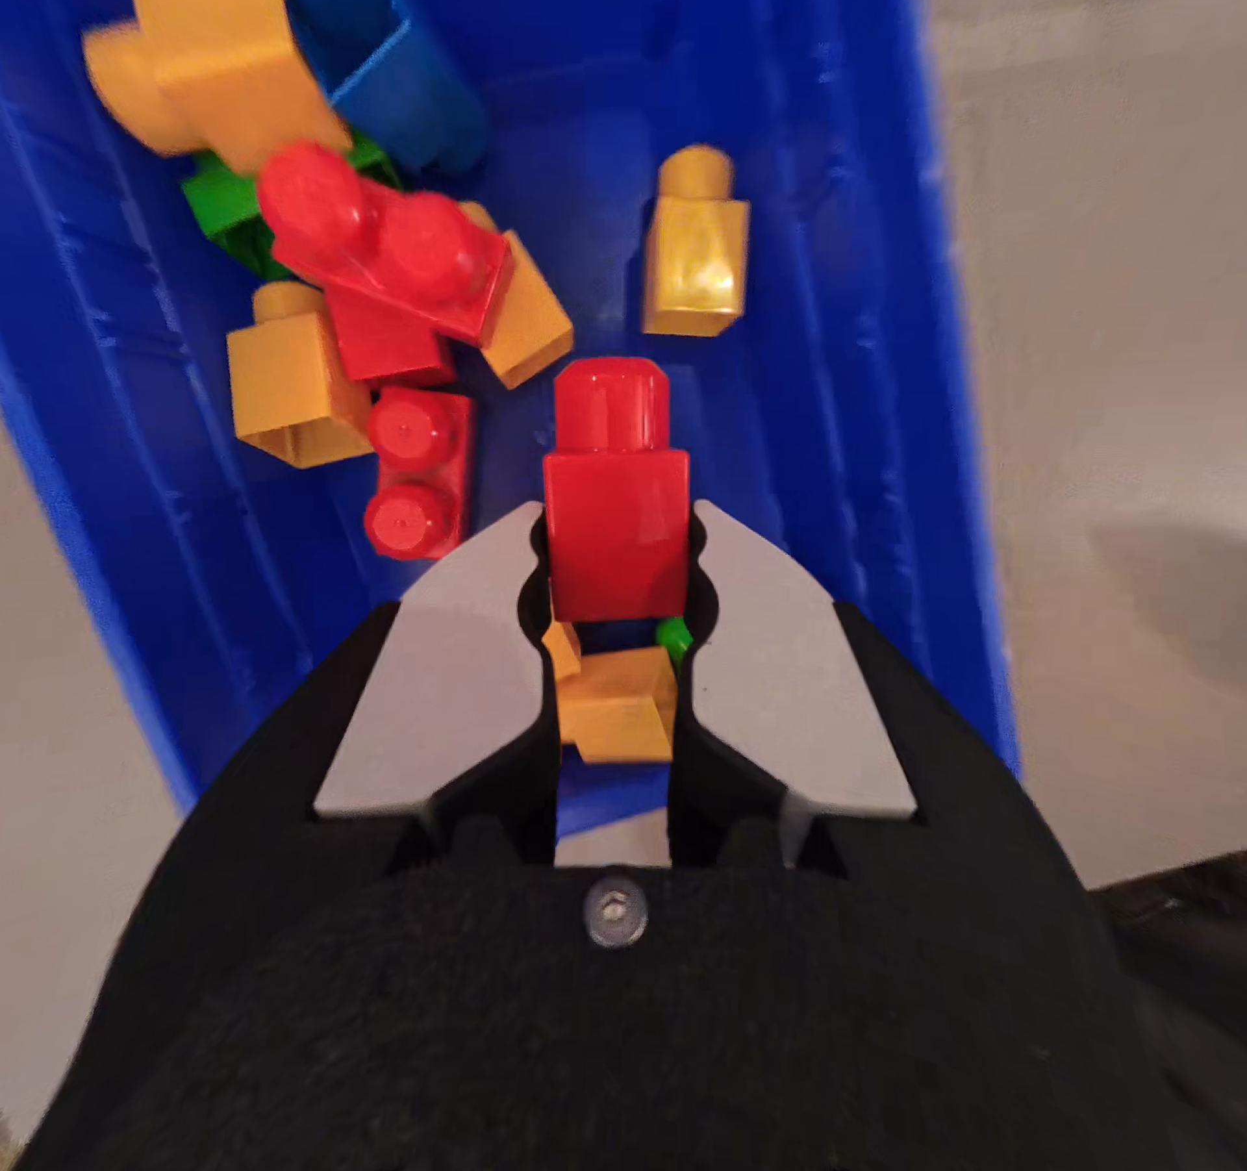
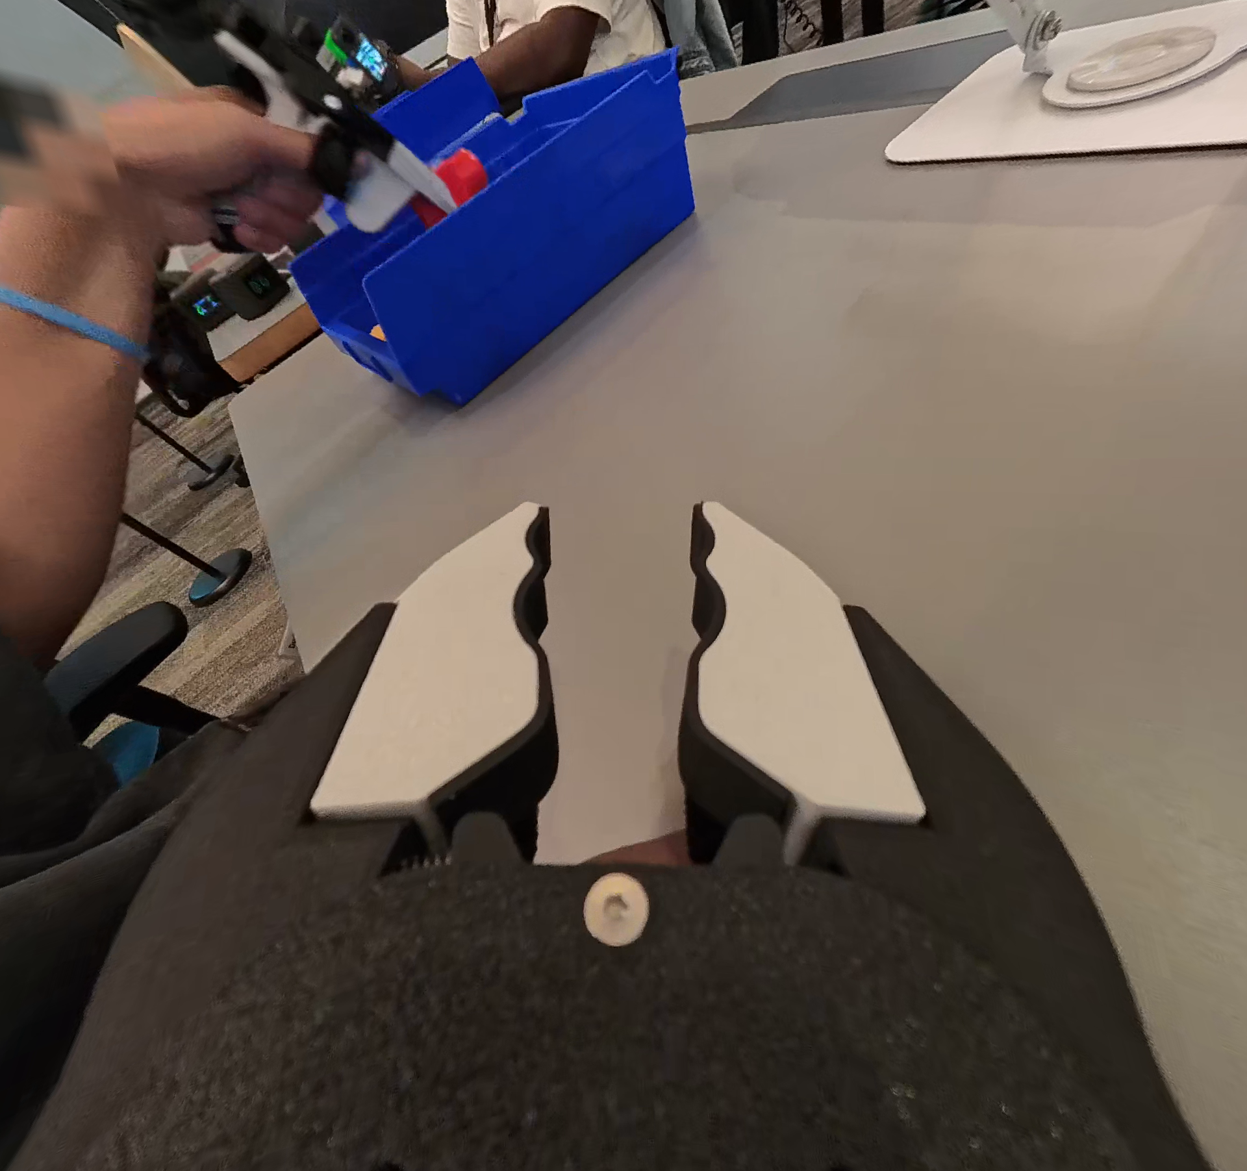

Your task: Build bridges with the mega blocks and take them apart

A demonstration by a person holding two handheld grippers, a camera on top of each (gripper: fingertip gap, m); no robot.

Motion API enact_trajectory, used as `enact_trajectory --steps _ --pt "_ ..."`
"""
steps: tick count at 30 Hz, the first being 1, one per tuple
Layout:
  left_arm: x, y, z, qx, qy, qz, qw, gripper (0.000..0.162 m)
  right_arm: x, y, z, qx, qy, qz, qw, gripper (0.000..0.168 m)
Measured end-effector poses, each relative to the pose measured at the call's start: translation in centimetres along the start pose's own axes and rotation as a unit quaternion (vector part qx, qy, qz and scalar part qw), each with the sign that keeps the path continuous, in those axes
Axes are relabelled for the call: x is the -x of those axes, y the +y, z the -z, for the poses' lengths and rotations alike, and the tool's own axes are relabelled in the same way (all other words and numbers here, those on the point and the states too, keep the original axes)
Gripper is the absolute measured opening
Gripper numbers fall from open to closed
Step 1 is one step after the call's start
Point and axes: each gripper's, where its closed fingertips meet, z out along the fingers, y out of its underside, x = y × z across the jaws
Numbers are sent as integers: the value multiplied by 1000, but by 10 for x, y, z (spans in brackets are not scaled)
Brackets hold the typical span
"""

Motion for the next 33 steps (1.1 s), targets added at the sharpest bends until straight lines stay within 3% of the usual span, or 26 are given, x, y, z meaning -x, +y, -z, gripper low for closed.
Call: enact_trajectory --steps 4,7,10,14,18,24,27,29,33 --pt "-49 -15 54 -76 34 -107 991 36 -2 -4 3 -10 0 -9 1000 39" --pt "-120 -36 72 -129 117 -226 958 36 -3 -10 5 -19 5 -2 1000 39" --pt "-171 -48 43 -87 118 -322 935 36 -3 -16 7 -27 10 9 1000 39" --pt "-223 -60 -34 0 110 -403 908 36 -5 -16 5 -23 15 22 999 39" --pt "-217 -67 -103 84 39 -432 897 36 -6 -9 1 -8 17 29 999 39" --pt "-210 -62 -129 103 38 -413 904 36 -4 -1 1 4 23 40 999 39" --pt "-216 -55 -127 94 56 -419 901 37 -3 2 0 10 22 39 999 39" --pt "-217 -51 -120 90 61 -414 904 53 -3 2 0 10 21 38 999 39" --pt "-215 -51 -73 -22 49 -382 923 68 -1 0 2 7 18 35 999 39"
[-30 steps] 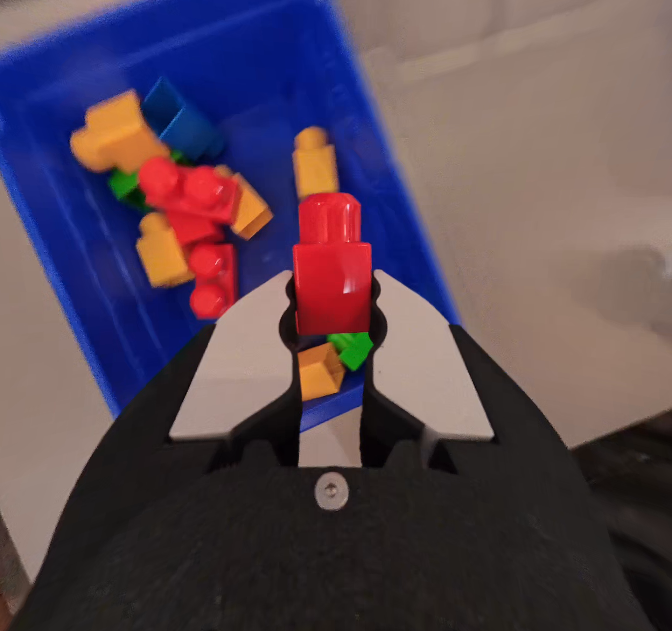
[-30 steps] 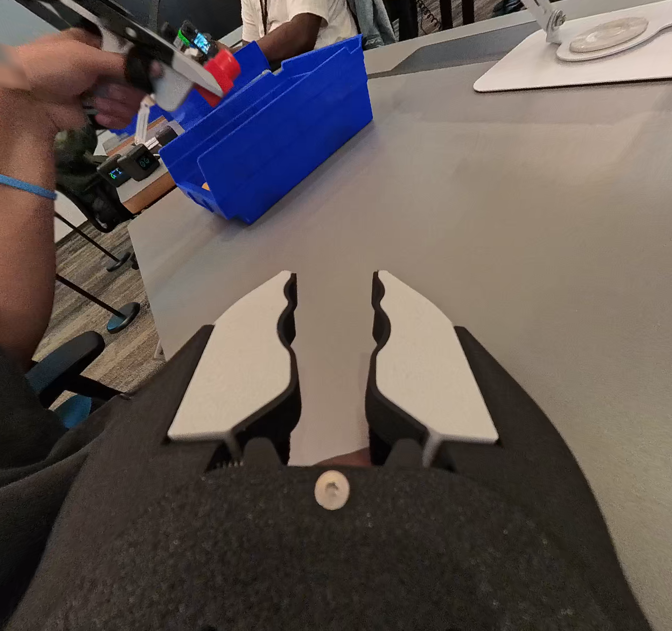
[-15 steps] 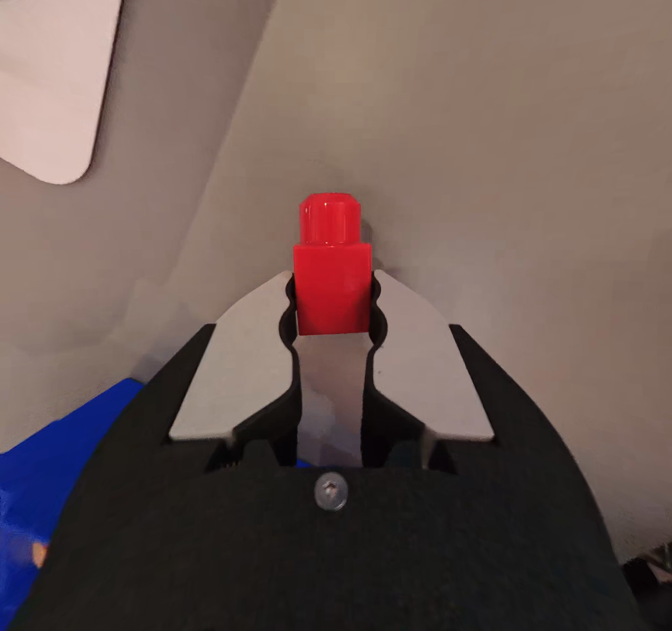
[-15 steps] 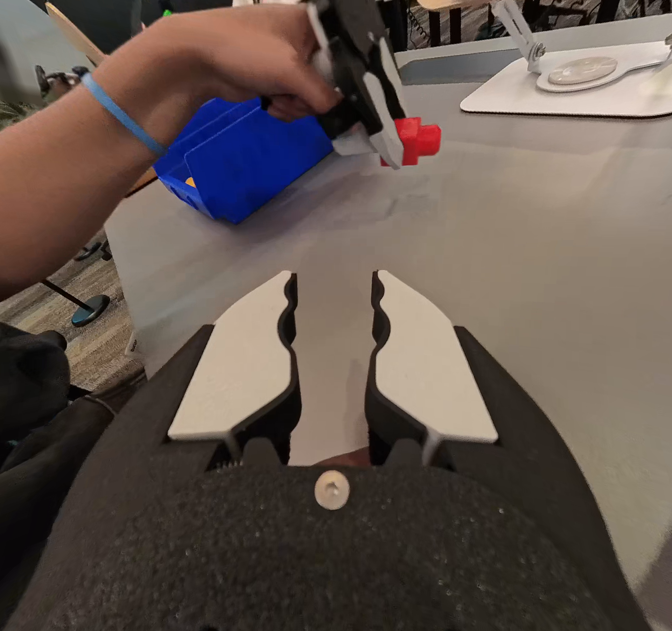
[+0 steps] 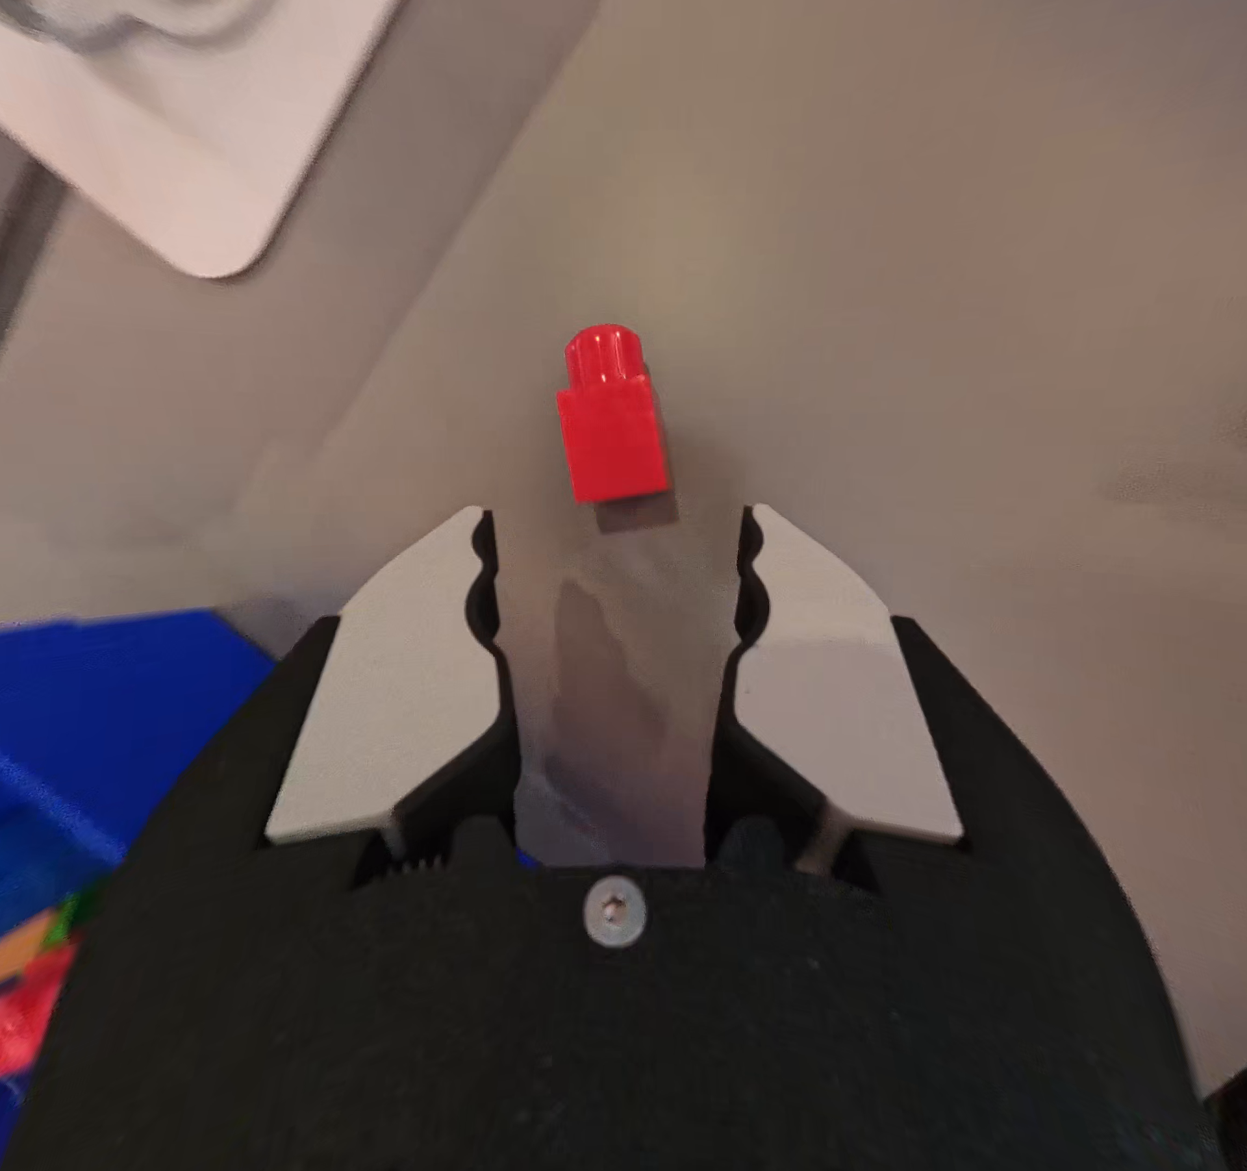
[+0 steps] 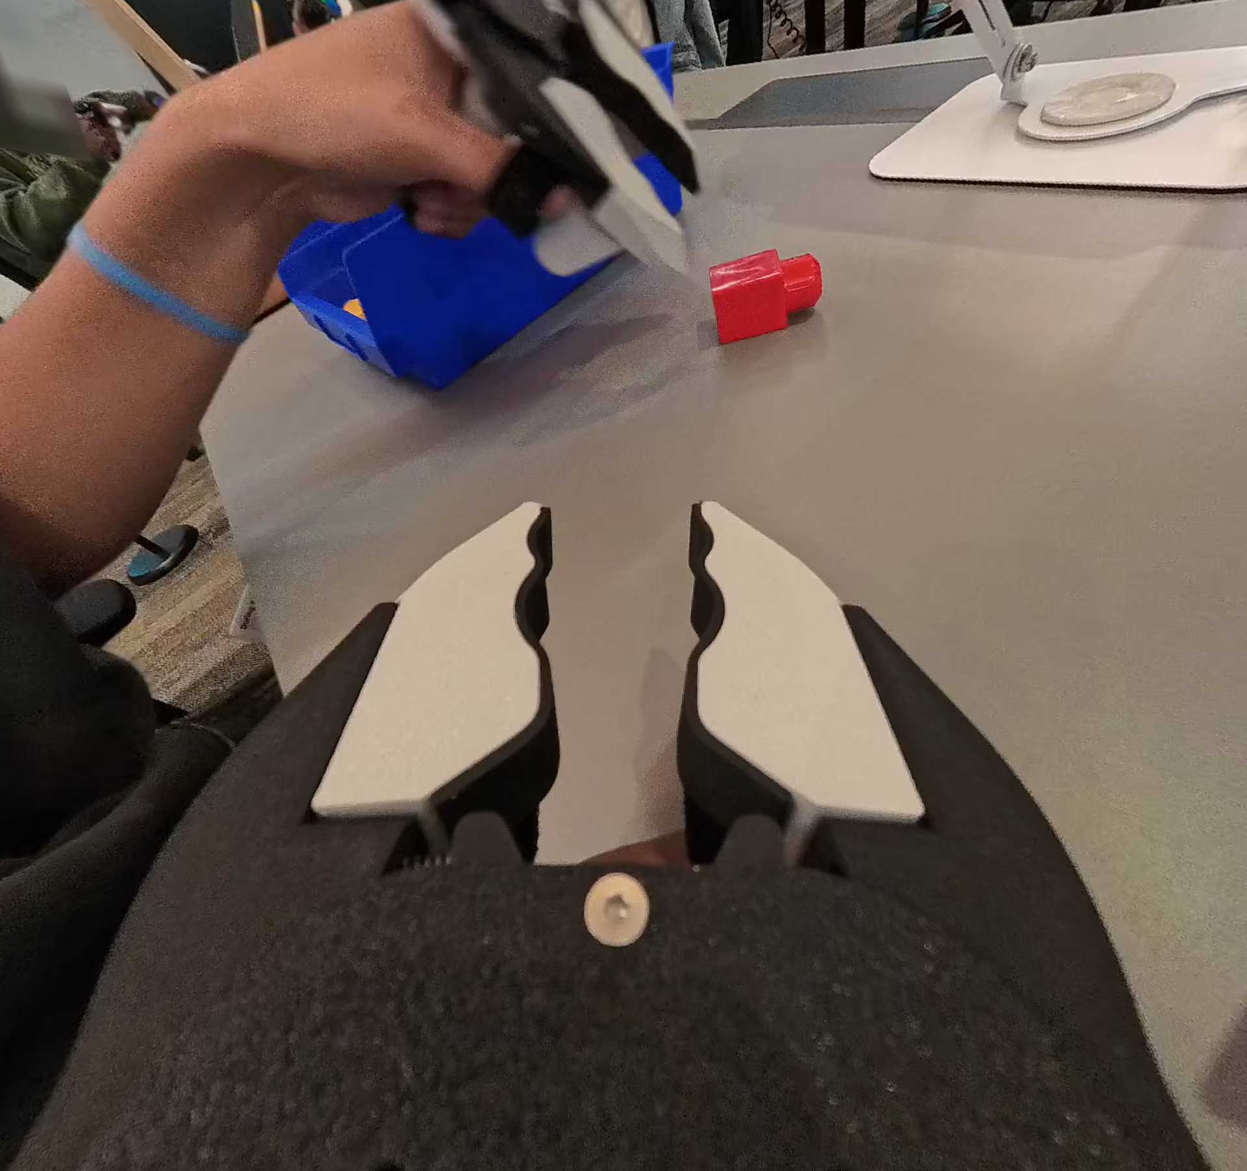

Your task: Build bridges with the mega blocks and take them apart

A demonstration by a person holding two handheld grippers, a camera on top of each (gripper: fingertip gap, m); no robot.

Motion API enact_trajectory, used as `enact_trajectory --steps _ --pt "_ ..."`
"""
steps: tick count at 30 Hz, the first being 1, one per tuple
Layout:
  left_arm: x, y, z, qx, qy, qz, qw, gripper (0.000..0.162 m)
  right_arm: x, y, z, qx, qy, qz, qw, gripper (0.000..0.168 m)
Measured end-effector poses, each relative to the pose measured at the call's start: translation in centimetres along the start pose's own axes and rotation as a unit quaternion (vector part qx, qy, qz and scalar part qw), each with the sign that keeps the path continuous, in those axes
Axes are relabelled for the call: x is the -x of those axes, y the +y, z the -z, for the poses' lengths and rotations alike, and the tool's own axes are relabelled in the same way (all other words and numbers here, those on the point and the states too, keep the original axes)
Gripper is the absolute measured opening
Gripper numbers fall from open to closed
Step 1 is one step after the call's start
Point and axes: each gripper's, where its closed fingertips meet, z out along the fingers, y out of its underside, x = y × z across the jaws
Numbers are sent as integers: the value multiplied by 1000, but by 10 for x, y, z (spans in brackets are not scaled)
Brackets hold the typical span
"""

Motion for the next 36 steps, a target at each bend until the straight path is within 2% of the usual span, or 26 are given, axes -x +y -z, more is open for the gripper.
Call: enact_trajectory --steps 3,5,9,12,15,18,20,22,24,27,32,33,36 --pt "-11 21 63 -133 -24 68 988 68 2 -1 2 -3 -6 -4 1000 39" --pt "-19 48 100 -222 -28 123 967 64 3 -3 2 -6 -9 -8 1000 39" --pt "-28 111 145 -284 -63 169 942 62 7 -3 -1 -8 -29 -29 999 39" --pt "-23 157 152 -253 -84 191 945 66 6 -1 -6 -1 -36 -36 999 39" --pt "7 182 147 -216 -101 208 948 68 6 0 -9 4 -39 -37 999 39" --pt "71 183 143 -185 -152 205 949 69 7 0 -11 7 -44 -36 998 39" --pt "118 183 131 -128 -169 202 956 75 8 -1 -11 7 -45 -32 998 39" --pt "159 186 117 -62 -182 180 965 67 7 -1 -10 8 -42 -27 999 39" --pt "187 182 105 -20 -171 171 970 70 5 -1 -8 8 -37 -23 999 39" --pt "202 176 86 31 -119 170 978 79 3 -1 -6 5 -36 -29 999 39" --pt "204 191 49 120 -93 174 973 81 3 -1 -2 2 -37 -38 999 39" --pt "203 195 44 127 -89 183 971 75 2 -1 -1 1 -35 -36 999 39" --pt "201 189 42 93 -67 220 969 73 2 -2 0 -2 -35 -39 999 39"
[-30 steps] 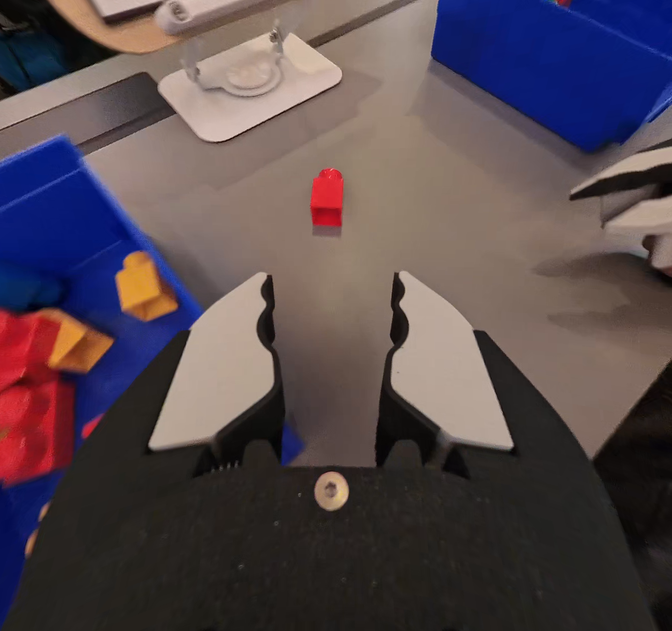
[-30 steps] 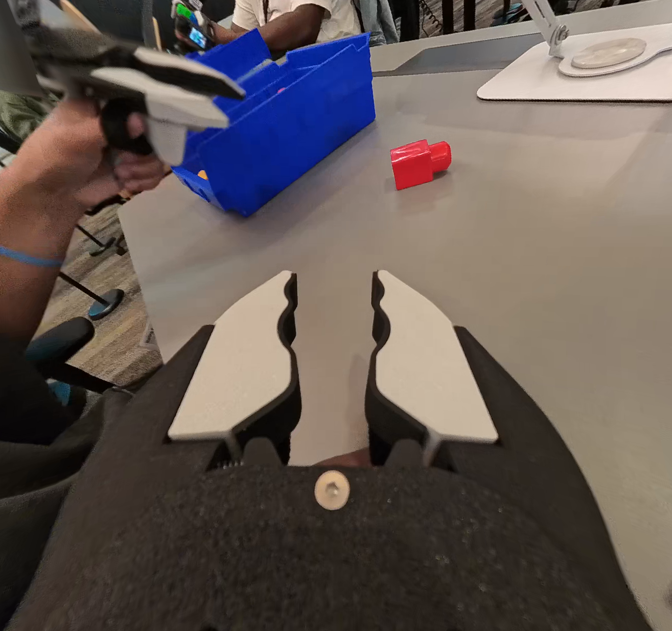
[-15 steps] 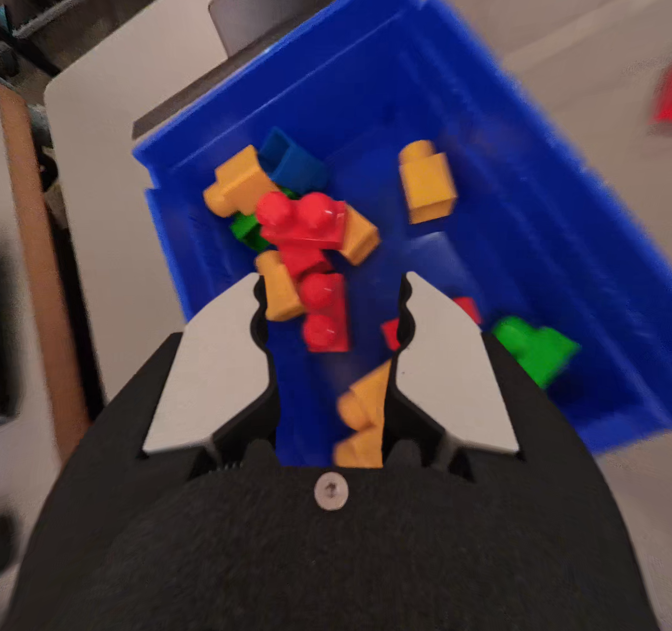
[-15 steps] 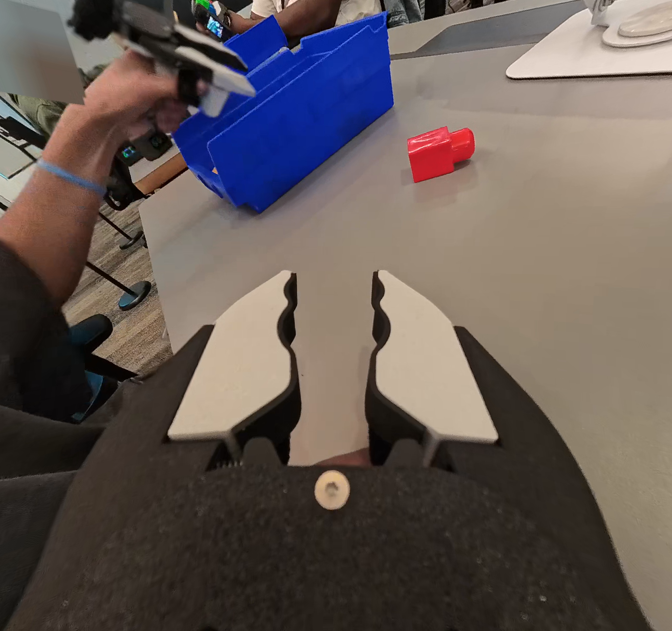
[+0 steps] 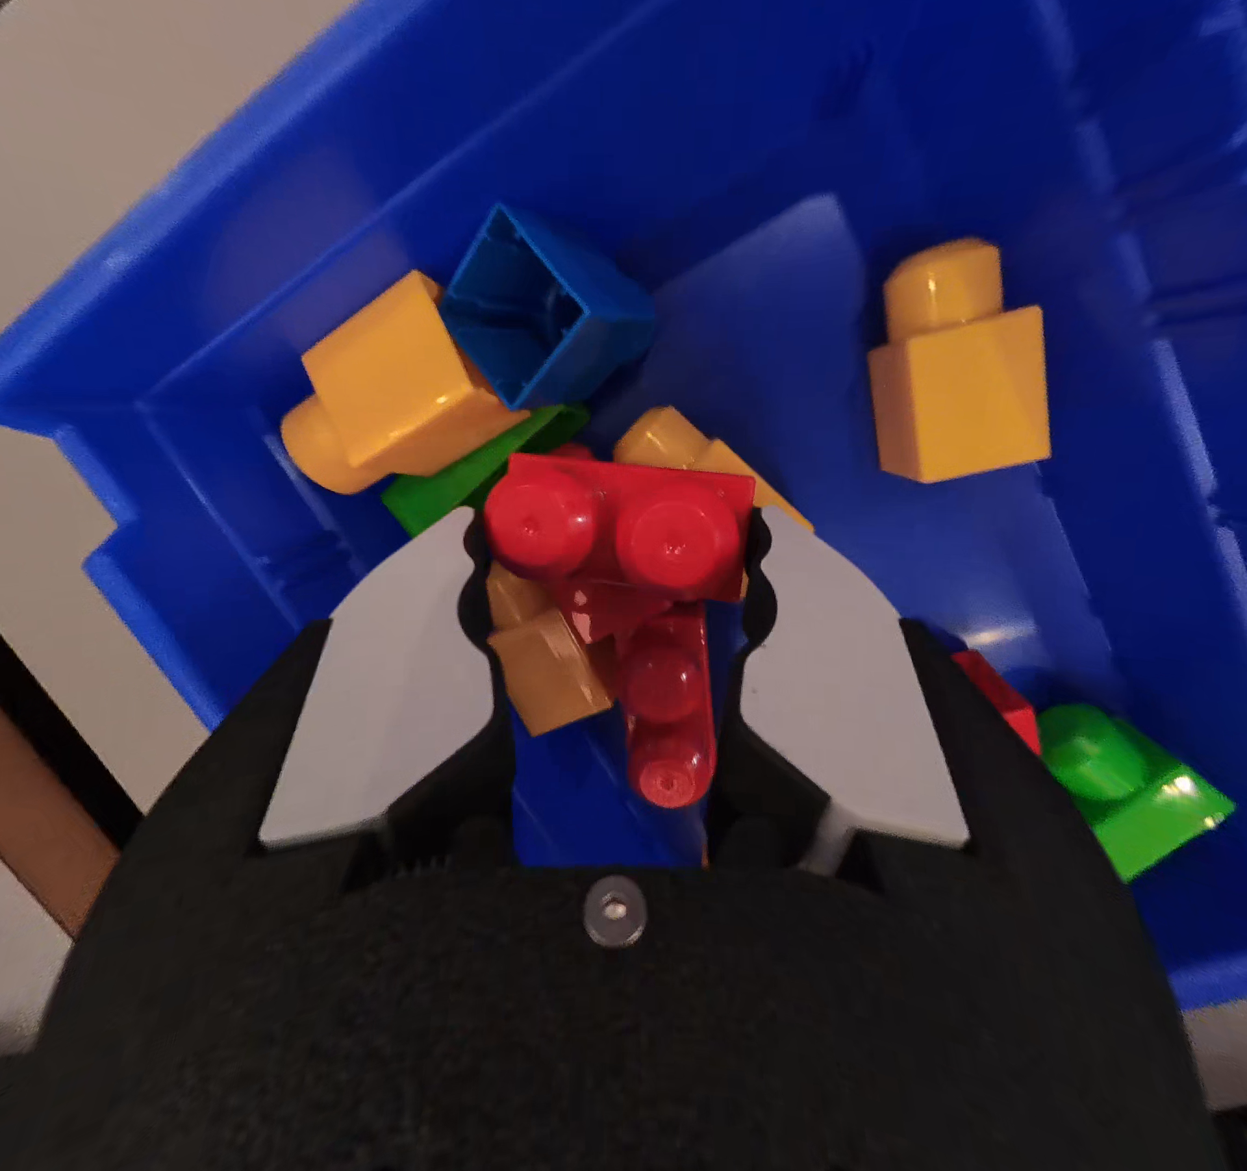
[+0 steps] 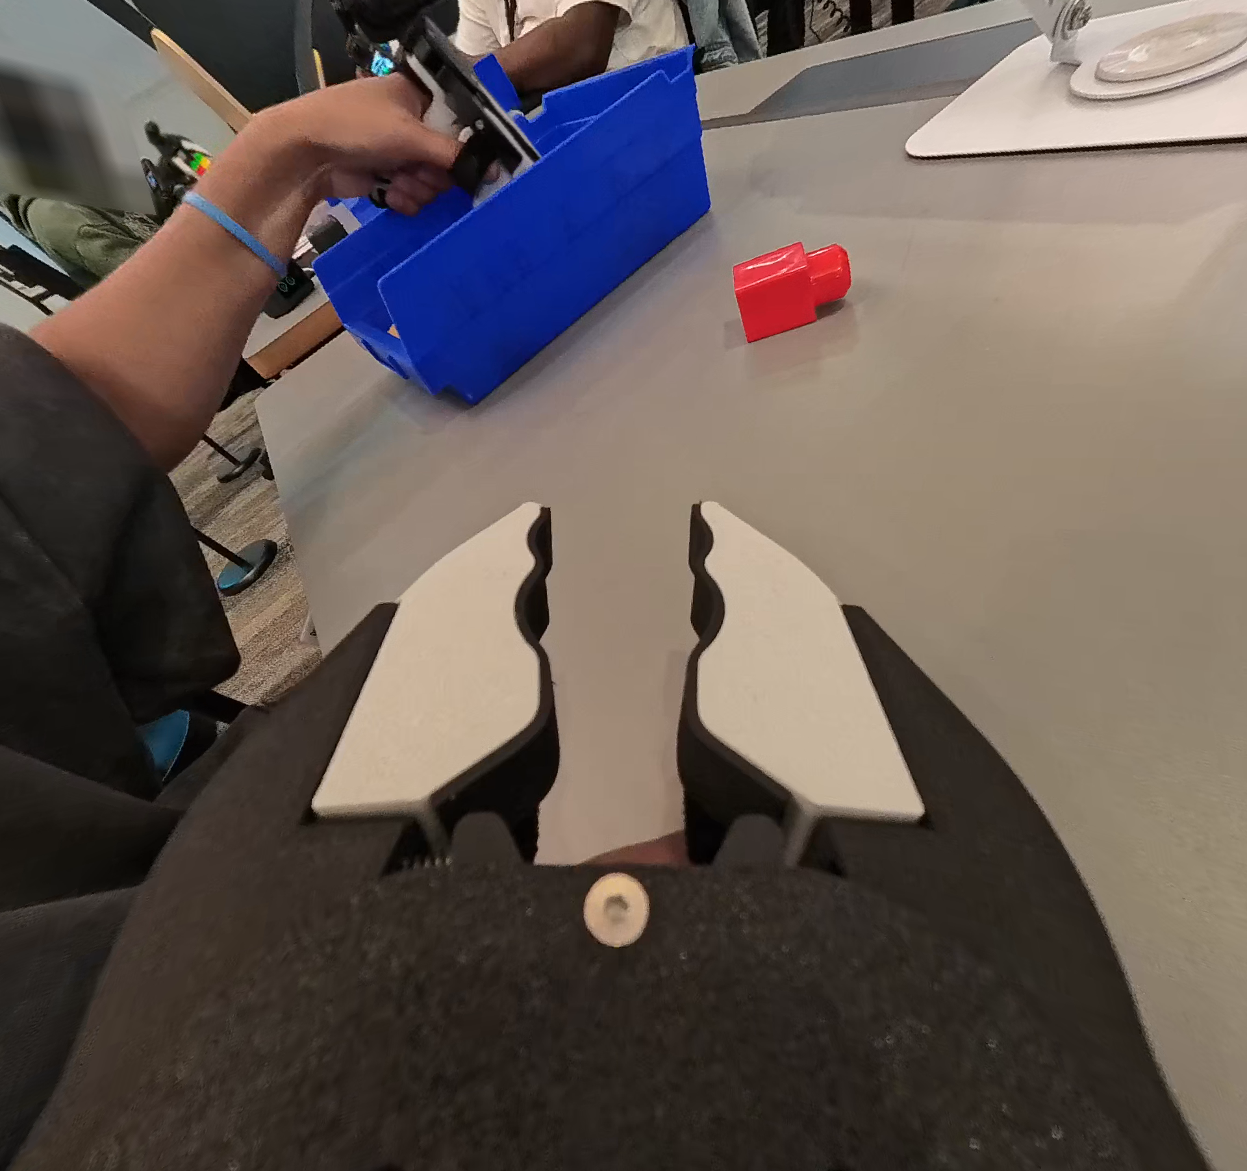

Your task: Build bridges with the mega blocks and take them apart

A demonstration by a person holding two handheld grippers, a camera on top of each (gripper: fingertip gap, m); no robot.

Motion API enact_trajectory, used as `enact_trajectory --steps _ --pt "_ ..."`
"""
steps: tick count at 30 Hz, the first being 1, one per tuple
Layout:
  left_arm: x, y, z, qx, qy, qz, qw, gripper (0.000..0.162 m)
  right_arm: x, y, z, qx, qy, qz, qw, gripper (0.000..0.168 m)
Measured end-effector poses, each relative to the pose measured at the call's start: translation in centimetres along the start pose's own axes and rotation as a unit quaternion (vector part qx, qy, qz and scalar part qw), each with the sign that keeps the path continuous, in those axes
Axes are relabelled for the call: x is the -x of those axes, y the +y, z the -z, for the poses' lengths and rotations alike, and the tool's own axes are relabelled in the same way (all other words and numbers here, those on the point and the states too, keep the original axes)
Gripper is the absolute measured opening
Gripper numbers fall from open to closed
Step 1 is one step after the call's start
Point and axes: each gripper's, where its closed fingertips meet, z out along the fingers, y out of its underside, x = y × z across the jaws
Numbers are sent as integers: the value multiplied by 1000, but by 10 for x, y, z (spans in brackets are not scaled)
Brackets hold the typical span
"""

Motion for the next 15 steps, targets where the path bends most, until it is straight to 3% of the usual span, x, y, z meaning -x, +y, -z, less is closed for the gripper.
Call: enact_trajectory --steps 3,7,11,15 --pt "-10 2 16 -14 20 -13 1000 73 0 -1 1 -3 -3 -4 1000 39" --pt "-40 -25 84 -99 25 -52 993 73 1 -2 1 -5 -3 -4 1000 39" --pt "-134 -69 143 -174 72 -139 972 72 3 -2 -1 -3 -5 0 1000 38" --pt "-246 -102 131 -171 115 -192 960 73 5 0 -4 2 -2 11 1000 38"
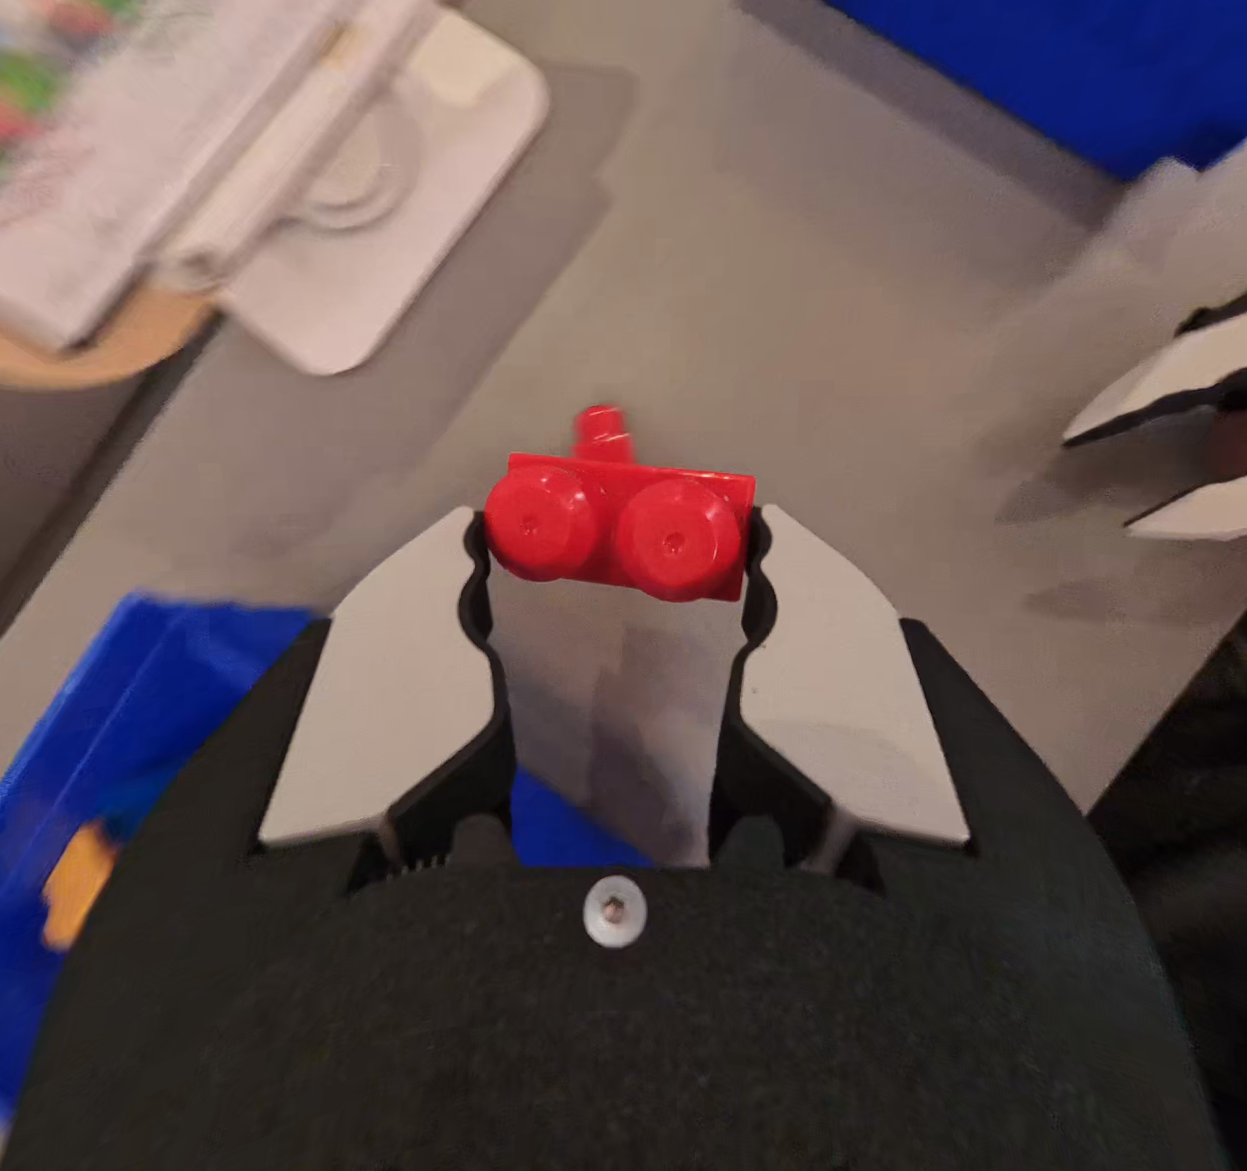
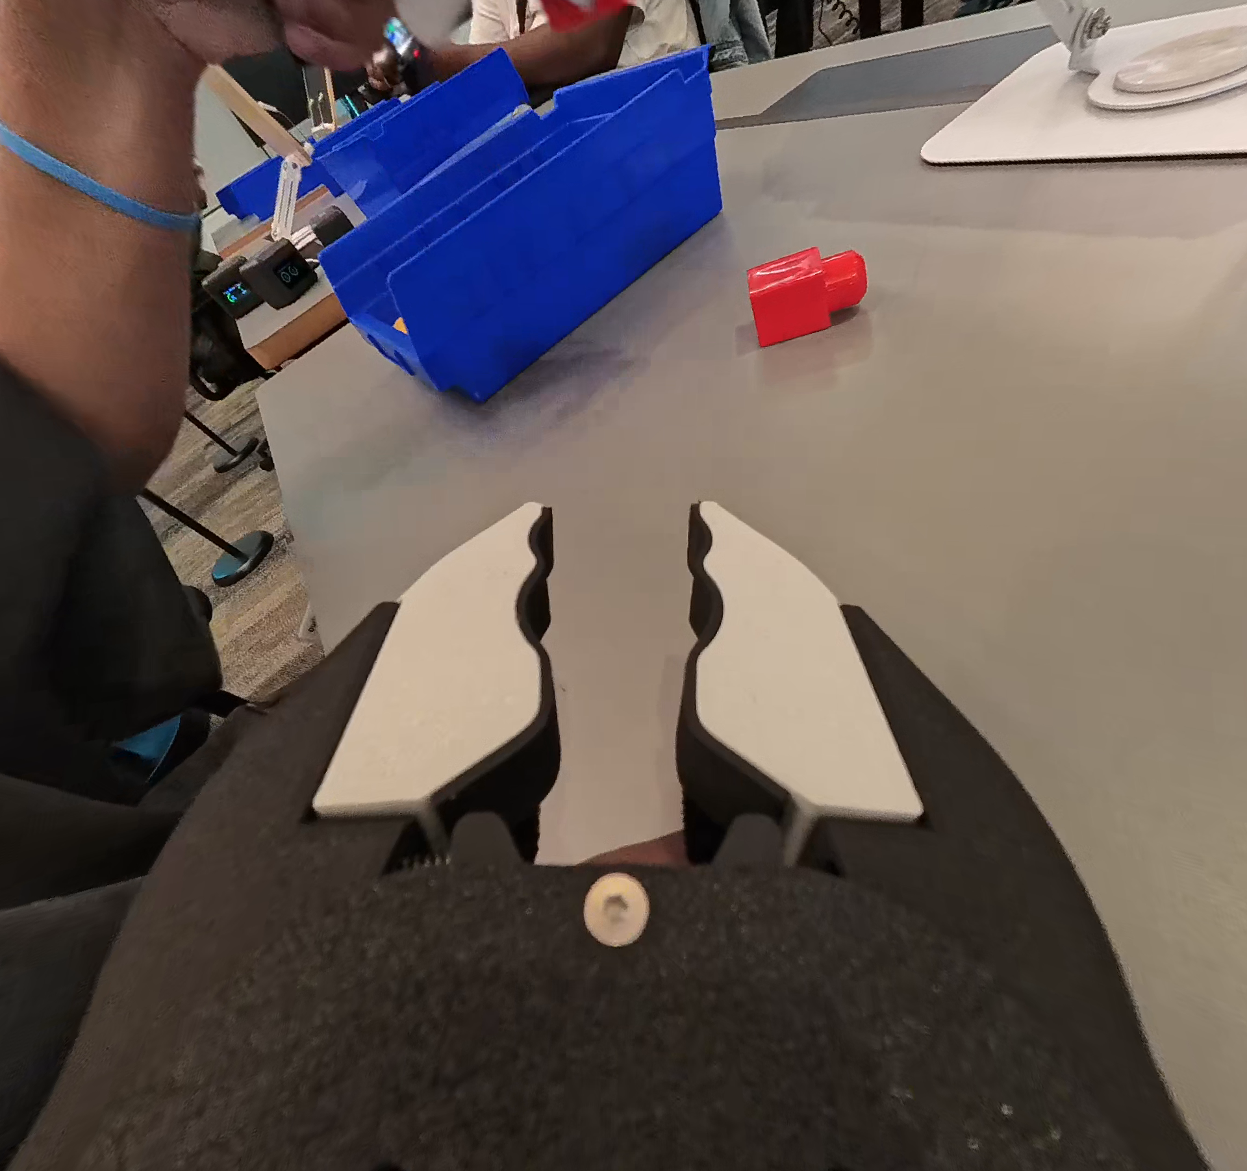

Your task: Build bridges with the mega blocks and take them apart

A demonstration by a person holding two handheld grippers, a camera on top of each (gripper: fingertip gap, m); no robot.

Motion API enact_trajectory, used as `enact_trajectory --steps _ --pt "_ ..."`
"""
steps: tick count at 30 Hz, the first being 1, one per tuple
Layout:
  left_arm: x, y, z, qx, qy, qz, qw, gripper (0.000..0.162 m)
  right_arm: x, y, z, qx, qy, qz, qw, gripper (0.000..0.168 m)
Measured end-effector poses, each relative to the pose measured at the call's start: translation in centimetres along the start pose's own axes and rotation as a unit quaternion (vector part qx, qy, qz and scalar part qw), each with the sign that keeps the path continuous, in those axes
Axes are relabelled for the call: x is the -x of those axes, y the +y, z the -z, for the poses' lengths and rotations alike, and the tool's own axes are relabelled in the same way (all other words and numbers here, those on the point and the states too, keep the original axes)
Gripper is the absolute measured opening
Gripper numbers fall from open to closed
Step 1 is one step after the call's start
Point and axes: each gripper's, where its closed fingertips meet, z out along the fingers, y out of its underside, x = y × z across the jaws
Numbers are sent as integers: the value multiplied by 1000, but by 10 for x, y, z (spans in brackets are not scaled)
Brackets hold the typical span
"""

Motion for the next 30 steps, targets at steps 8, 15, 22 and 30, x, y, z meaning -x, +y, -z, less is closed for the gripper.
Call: enact_trajectory --steps 8,15,22,30 --pt "-88 19 -140 138 47 -103 984 73 0 8 -1 12 5 7 1000 38" --pt "-95 40 -158 150 54 -106 981 73 0 7 3 8 5 3 1000 38" --pt "-97 38 -108 49 13 -61 997 83 2 5 4 7 2 6 1000 38" --pt "-130 133 11 -125 -10 136 983 75 4 4 2 5 -16 -17 1000 38"
